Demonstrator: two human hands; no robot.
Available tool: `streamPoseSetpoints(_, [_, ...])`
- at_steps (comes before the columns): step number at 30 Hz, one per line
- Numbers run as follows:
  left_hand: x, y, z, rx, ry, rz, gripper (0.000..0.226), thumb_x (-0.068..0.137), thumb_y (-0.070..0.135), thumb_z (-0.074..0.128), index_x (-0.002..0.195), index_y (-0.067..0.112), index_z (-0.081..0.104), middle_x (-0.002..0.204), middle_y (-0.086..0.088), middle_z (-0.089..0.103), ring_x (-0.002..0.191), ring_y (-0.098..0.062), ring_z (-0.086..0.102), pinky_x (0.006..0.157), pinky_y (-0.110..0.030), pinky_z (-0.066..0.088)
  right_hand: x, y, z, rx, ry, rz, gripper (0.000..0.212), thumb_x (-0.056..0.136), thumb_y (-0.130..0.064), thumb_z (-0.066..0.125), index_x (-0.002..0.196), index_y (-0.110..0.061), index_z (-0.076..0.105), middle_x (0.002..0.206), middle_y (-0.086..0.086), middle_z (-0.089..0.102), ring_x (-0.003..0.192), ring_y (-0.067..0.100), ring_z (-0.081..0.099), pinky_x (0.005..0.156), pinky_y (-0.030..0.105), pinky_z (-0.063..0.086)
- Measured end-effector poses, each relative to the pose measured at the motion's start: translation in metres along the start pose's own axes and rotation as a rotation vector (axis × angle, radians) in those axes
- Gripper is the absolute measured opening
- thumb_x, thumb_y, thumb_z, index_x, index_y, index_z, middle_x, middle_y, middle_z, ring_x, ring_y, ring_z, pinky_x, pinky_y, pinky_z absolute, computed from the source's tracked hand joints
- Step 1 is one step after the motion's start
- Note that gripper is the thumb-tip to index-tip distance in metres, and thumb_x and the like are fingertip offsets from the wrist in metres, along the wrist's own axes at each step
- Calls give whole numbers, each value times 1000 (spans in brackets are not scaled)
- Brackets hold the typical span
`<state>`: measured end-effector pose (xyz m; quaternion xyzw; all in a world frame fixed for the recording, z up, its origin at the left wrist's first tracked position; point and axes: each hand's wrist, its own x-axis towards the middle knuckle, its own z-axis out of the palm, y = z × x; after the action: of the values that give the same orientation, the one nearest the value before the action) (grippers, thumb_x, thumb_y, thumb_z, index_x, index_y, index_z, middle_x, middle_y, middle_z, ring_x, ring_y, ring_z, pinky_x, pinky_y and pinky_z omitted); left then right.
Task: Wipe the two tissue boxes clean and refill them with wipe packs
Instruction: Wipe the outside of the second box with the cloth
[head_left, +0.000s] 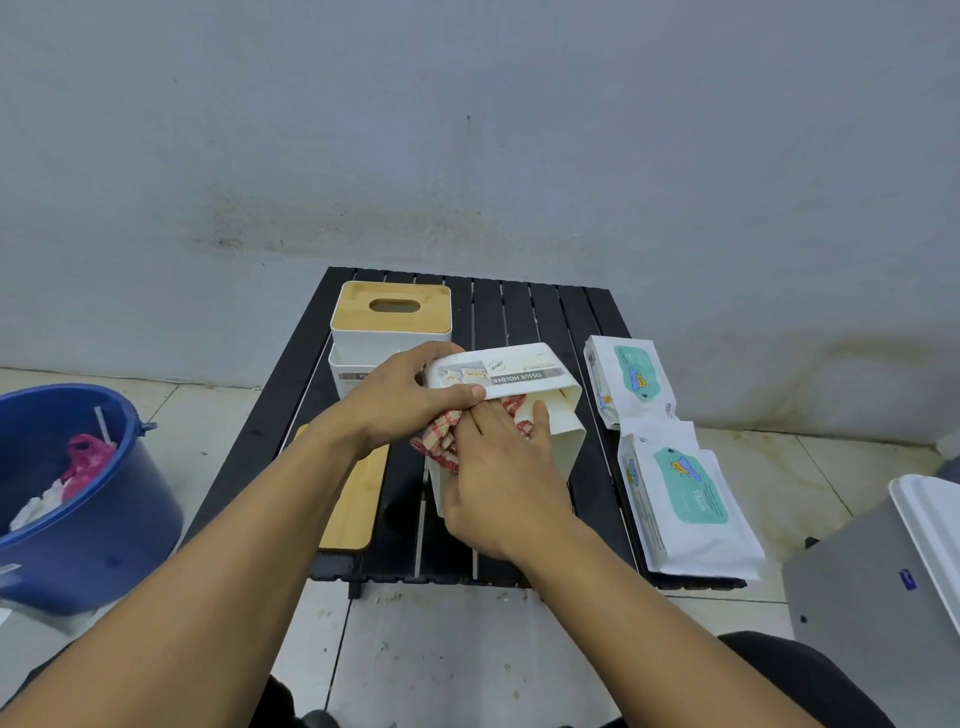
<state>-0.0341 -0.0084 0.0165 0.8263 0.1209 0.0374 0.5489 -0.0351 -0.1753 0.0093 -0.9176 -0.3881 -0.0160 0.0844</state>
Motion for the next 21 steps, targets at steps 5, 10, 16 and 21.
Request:
streamPoseSetpoints(5, [-1,0,2,-6,10,16,49,86,40,81,130,38,60,118,14,68,110,-7,64,94,-34,58,2,5,0,61,-8,-23,60,96,-28,47,152,-14,32,157,2,31,148,20,23,123,58,3])
streamPoseSetpoints(10, [2,-5,-2,-1,-8,-4,61,84,47,82,139,37,57,124,10,67,116,-11,64,99,-37,56,-8,28,-10,99,-8,-176,57,94,-15,53,148,-24,39,155,-8,35,144,13,26,125,45,14])
streamPoseSetpoints(16, [4,-7,-2,-60,-14,-7,64,86,43,81,143,40,51,124,8,67,114,-12,64,94,-33,55,-42,71,-24,190,62,76,78,83,-6,65,148,-39,39,145,-16,51,131,14,47,104,33,43])
streamPoseSetpoints(21, [4,-6,-2,-57,-8,8,57,87,39,80,137,41,54,124,9,66,113,-12,63,87,-31,56,-24,72,-15,189,429,255,47,80,6,55,118,-21,56,103,1,59,93,24,51,65,35,39])
